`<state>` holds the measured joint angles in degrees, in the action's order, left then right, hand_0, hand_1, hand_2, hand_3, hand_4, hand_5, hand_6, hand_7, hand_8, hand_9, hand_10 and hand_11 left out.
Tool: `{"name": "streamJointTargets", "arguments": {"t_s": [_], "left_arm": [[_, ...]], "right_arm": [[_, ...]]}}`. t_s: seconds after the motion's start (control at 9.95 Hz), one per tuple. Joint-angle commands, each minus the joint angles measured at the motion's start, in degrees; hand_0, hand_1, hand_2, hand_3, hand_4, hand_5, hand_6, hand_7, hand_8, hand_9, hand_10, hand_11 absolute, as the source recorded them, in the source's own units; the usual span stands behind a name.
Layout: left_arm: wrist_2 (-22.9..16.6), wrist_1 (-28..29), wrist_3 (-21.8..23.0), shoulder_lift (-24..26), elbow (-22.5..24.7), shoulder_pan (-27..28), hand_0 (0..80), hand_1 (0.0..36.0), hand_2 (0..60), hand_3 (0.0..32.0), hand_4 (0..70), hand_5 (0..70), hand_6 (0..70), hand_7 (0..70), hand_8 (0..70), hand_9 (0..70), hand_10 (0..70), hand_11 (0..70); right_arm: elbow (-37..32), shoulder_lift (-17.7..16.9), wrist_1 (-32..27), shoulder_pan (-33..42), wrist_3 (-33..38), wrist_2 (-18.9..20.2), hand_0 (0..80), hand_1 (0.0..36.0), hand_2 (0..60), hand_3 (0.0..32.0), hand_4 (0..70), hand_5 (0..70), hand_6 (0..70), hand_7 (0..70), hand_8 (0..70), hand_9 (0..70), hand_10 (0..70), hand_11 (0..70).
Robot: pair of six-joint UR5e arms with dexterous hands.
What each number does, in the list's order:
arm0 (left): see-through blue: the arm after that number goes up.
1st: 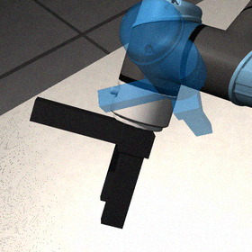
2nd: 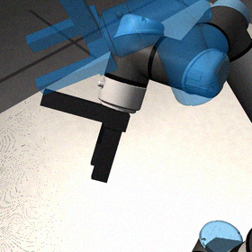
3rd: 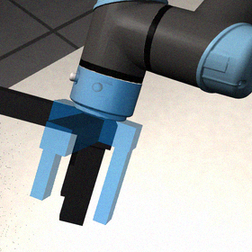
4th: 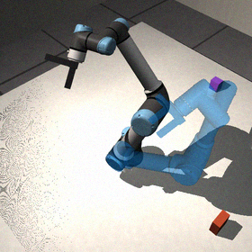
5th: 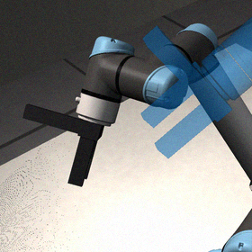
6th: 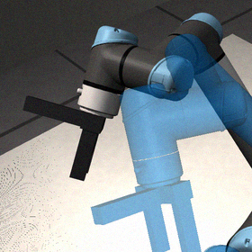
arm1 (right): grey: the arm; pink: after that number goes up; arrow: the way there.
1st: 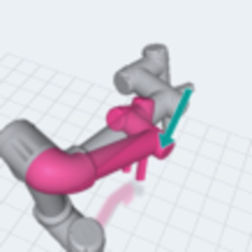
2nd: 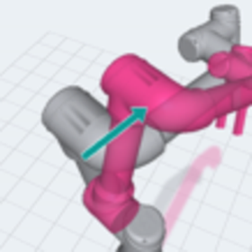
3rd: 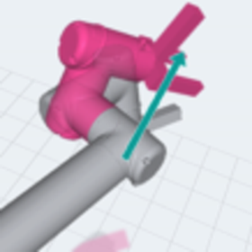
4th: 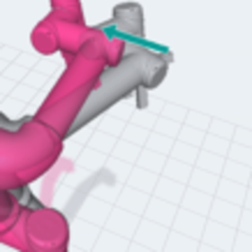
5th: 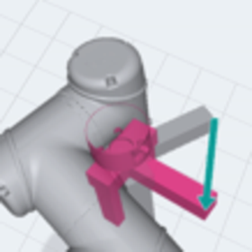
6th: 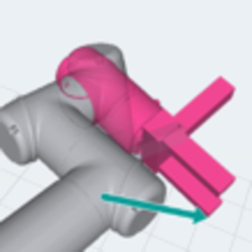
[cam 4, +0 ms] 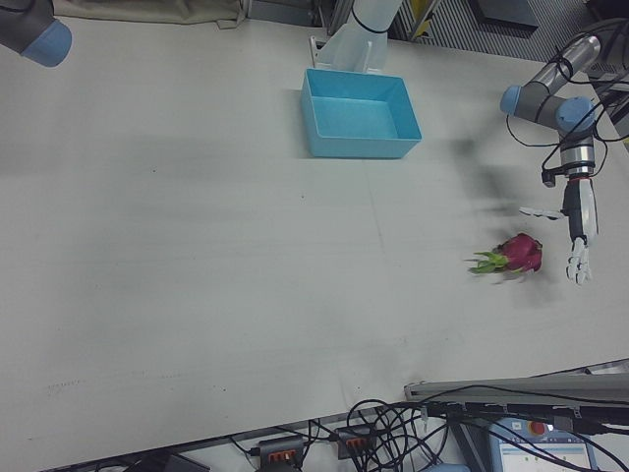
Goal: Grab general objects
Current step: 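Lower the left hand around the dragon fruit, fingers open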
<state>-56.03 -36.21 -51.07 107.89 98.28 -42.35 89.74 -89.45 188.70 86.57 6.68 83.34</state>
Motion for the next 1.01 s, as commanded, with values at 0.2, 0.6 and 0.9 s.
{"name": "streamJointTargets", "arguments": {"t_s": [0.2, 0.6, 0.9], "left_arm": [[0.39, 1.14, 0.00, 1.34, -2.12, 0.07, 71.8, 28.0, 0.0, 17.4, 0.0, 4.5, 0.0, 10.7, 0.0, 0.7, 3.6, 8.6], [0.39, 1.14, 0.00, 2.67, -3.62, 2.10, 70.4, 27.6, 0.0, 7.2, 0.0, 5.7, 0.0, 11.4, 0.0, 0.8, 4.1, 9.3], [0.39, 1.32, 0.00, 2.50, -3.71, 2.18, 63.3, 25.8, 0.0, 4.8, 0.0, 5.4, 0.0, 10.9, 0.0, 0.8, 3.3, 7.7]], "right_arm": [[-0.09, 0.06, 0.00, 0.00, 0.00, -0.02, 0.0, 0.0, 0.0, 0.0, 0.0, 0.0, 0.0, 0.0, 0.0, 0.0, 0.0, 0.0], [0.00, -0.02, 0.00, 0.00, 0.00, 0.07, 0.0, 0.0, 0.0, 0.0, 0.0, 0.0, 0.0, 0.0, 0.0, 0.0, 0.0, 0.0], [0.00, -0.02, 0.00, 0.00, 0.00, -0.02, 0.0, 0.0, 0.0, 0.0, 0.0, 0.0, 0.0, 0.0, 0.0, 0.0, 0.0, 0.0]]}}
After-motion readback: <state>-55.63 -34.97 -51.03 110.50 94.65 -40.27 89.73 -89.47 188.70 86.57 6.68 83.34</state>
